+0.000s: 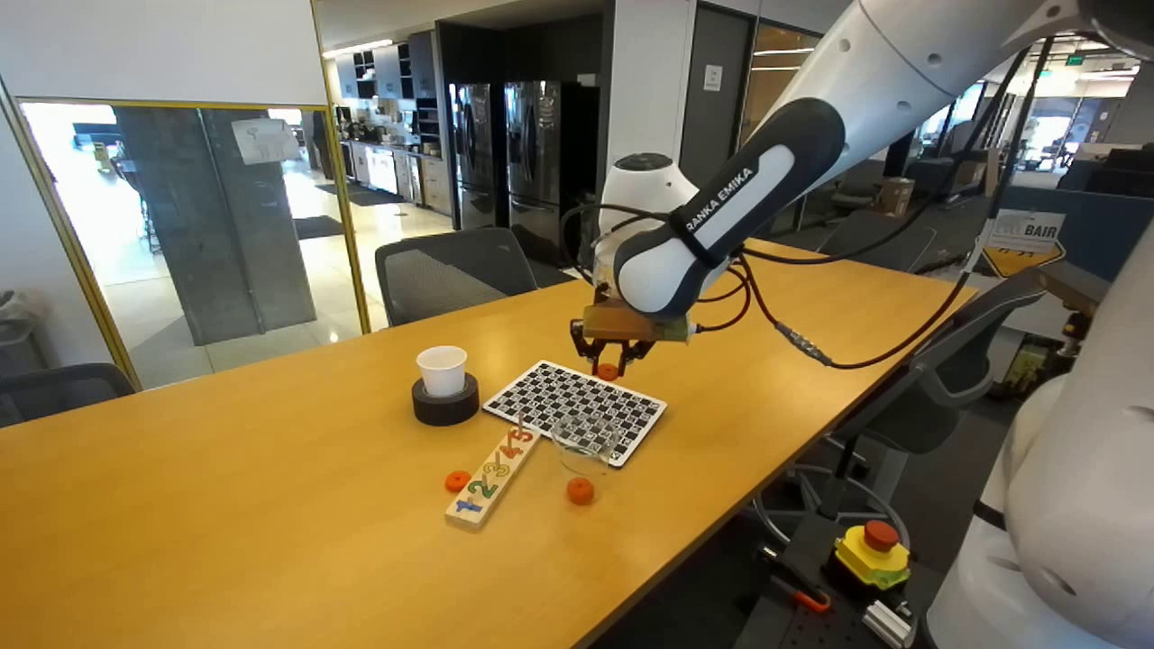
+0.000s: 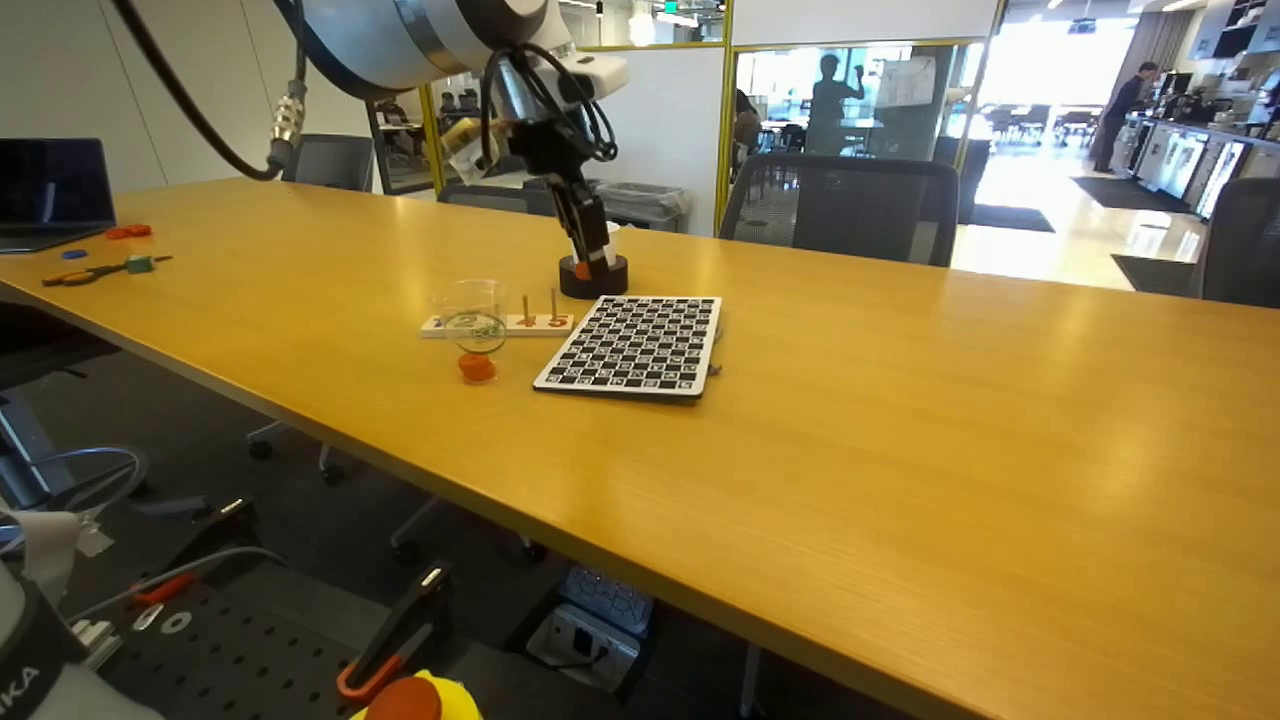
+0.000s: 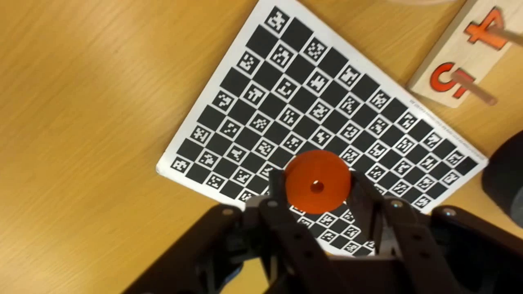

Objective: Pick up all the orange objects from the table and put them in the colorless cup then pick up all the yellow objects from the table and put them in the white cup

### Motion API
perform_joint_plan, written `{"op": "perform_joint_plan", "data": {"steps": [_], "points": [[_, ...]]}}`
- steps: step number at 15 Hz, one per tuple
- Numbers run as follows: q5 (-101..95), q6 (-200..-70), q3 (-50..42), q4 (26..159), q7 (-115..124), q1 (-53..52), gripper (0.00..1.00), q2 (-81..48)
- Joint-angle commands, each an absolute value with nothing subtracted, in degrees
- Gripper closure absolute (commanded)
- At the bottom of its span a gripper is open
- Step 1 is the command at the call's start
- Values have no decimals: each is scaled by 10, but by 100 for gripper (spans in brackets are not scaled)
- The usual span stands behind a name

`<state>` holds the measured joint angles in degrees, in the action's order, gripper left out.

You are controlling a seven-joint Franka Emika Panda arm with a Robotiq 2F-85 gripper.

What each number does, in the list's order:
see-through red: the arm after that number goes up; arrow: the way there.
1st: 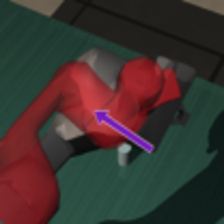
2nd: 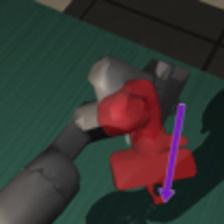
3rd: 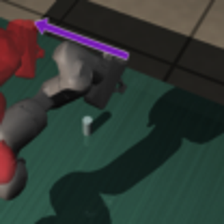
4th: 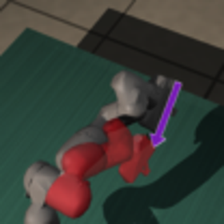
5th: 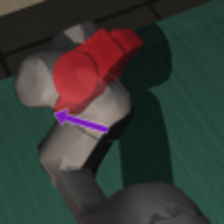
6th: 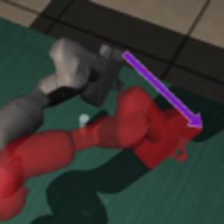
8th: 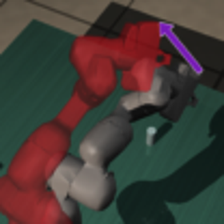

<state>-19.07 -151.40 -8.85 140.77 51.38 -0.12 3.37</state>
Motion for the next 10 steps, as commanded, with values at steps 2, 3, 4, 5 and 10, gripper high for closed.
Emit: {"op": "perform_joint_plan", "data": {"steps": [2,3,4,5,10], "points": [[-54,-1485,-39,1434,355,-10,83,94],[-11,-1474,-33,1432,312,-15,83,96],[32,-1459,-54,1430,268,-48,83,98],[69,-1439,-53,1425,224,-51,83,98],[139,-1324,-29,1406,116,-25,83,94]]}}
